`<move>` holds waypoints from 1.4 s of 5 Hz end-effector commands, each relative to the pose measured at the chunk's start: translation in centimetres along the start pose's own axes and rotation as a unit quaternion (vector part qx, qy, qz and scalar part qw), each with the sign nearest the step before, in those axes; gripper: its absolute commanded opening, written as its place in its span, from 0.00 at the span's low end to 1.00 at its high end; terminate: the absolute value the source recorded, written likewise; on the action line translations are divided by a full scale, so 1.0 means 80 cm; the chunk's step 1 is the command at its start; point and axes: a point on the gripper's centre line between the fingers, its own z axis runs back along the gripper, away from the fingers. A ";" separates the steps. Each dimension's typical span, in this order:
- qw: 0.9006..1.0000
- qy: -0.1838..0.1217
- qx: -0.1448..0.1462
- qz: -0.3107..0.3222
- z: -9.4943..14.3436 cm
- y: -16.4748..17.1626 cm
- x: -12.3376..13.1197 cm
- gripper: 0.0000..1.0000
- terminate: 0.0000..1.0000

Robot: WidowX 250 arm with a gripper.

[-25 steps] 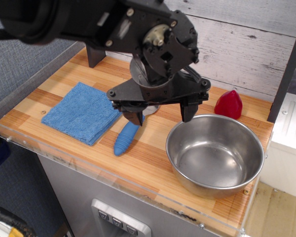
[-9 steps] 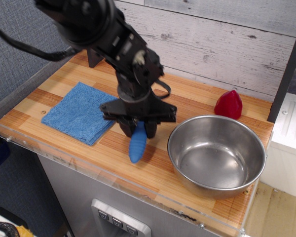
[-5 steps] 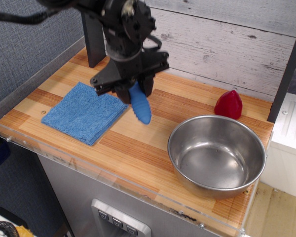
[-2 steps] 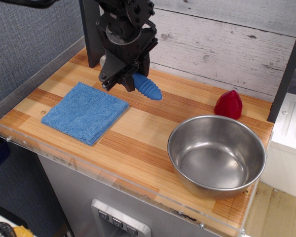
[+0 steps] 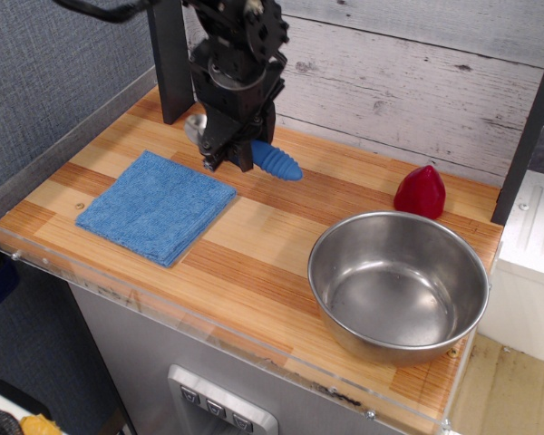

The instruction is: Place the blue spoon behind the blue towel

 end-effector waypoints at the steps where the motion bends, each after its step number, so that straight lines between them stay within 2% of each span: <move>1: 1.000 -0.010 -0.014 0.009 -0.028 -0.037 -0.002 0.00 0.00; 2: 1.000 -0.009 -0.004 0.005 -0.045 -0.036 -0.015 0.00 0.00; 3: 0.998 -0.011 0.024 0.060 -0.049 -0.022 -0.019 1.00 0.00; 4: 0.994 -0.020 0.027 0.101 -0.039 -0.017 -0.017 1.00 0.00; 6: 0.995 -0.015 0.015 0.102 -0.017 -0.022 -0.021 1.00 0.00; 7: 0.994 -0.017 -0.001 0.110 0.012 -0.024 -0.014 1.00 0.00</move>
